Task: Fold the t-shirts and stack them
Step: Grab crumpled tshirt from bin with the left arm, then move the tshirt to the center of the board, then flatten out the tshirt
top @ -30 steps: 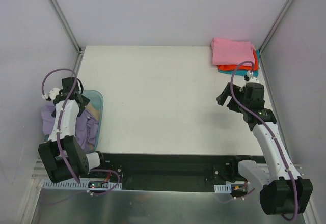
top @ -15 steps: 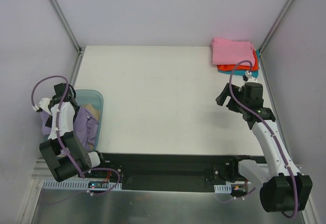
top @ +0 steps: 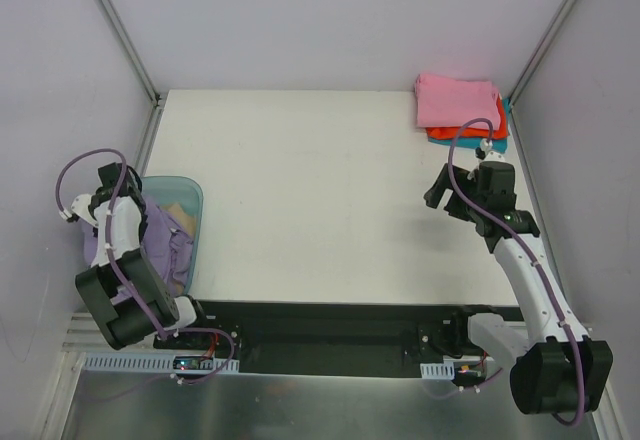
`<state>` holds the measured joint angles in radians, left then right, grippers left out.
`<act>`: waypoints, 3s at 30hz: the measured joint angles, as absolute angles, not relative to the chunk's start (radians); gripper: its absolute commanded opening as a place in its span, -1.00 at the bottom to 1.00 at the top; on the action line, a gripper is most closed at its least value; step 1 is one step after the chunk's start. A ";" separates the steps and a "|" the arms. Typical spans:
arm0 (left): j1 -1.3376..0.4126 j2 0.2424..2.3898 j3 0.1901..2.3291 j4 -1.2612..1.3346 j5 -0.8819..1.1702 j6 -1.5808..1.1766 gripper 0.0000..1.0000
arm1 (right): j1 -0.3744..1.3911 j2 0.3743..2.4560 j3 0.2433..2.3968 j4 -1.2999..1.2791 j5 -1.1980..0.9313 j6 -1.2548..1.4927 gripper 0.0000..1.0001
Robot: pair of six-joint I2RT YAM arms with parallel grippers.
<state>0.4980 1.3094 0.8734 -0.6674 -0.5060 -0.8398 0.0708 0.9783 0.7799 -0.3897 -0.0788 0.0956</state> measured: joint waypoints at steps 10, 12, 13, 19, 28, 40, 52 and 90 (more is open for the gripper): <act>0.293 0.946 1.084 -0.665 -0.312 -0.741 -1.00 | 0.071 0.932 0.780 -0.387 -0.076 0.093 0.93; 0.217 0.926 1.180 -0.654 -0.258 -0.706 -1.00 | 0.071 0.923 0.780 -0.386 -0.077 0.093 0.93; 0.183 0.920 1.220 -0.639 -0.227 -0.685 -1.00 | 0.071 0.916 0.780 -0.386 -0.078 0.093 0.93; 0.076 0.928 1.400 -0.488 0.068 -0.587 -1.00 | 0.071 0.877 0.780 -0.385 -0.079 0.094 0.93; -0.147 1.248 1.946 -0.291 0.551 -0.516 -1.00 | 0.071 0.820 0.780 -0.379 -0.087 0.093 0.93; -0.582 1.634 2.115 -0.225 0.601 -0.394 0.62 | 0.071 0.728 0.773 -0.431 0.011 0.096 0.93; -0.644 1.907 1.895 -0.411 0.233 -0.354 0.99 | 0.071 0.704 0.781 -0.556 0.123 0.104 0.93; -0.417 1.843 1.192 -0.500 -0.045 -0.860 -1.00 | 0.315 1.679 1.221 -0.485 0.036 0.079 0.98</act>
